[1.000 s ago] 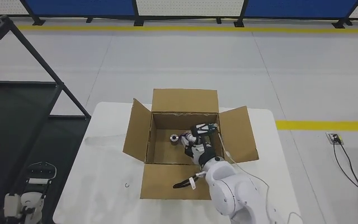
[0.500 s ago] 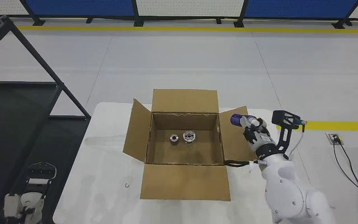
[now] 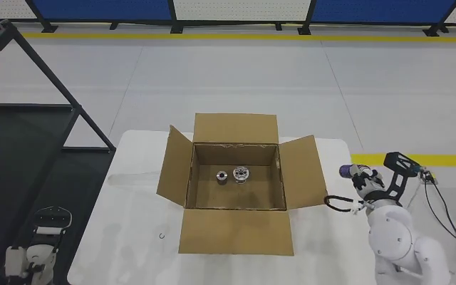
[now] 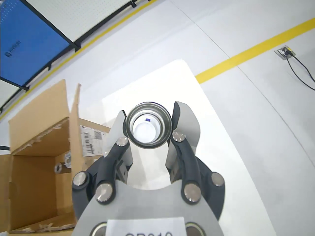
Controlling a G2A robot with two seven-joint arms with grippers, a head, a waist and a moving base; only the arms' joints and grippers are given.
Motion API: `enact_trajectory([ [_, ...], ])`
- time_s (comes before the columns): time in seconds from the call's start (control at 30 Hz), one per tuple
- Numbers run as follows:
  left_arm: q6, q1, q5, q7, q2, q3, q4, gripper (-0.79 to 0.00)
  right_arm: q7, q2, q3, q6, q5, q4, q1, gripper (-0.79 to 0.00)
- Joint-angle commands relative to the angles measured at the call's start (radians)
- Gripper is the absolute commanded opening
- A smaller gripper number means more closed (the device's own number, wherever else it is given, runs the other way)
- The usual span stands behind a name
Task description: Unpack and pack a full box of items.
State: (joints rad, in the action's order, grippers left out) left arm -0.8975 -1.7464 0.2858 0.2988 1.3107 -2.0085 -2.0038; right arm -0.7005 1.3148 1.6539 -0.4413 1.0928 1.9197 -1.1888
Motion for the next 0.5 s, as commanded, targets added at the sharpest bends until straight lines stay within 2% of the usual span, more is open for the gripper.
enact_trajectory([
  [0.0, 0.0, 0.0, 0.0, 0.0, 0.0, 0.0, 0.0, 0.0, -0.033, -0.004, -0.001, 0.014, 0.042, -0.036, 0.005, -0.785],
  [0.17, 0.0, 0.0, 0.0, 0.0, 0.0, 0.0, 0.0, 0.0, -0.135, -0.013, -0.011, 0.038, 0.119, -0.089, 0.021, -0.785],
  [0.47, 0.0, 0.0, 0.0, 0.0, 0.0, 0.0, 0.0, 0.0, -0.14, -0.013, -0.011, 0.039, 0.122, -0.09, 0.023, -0.785],
])
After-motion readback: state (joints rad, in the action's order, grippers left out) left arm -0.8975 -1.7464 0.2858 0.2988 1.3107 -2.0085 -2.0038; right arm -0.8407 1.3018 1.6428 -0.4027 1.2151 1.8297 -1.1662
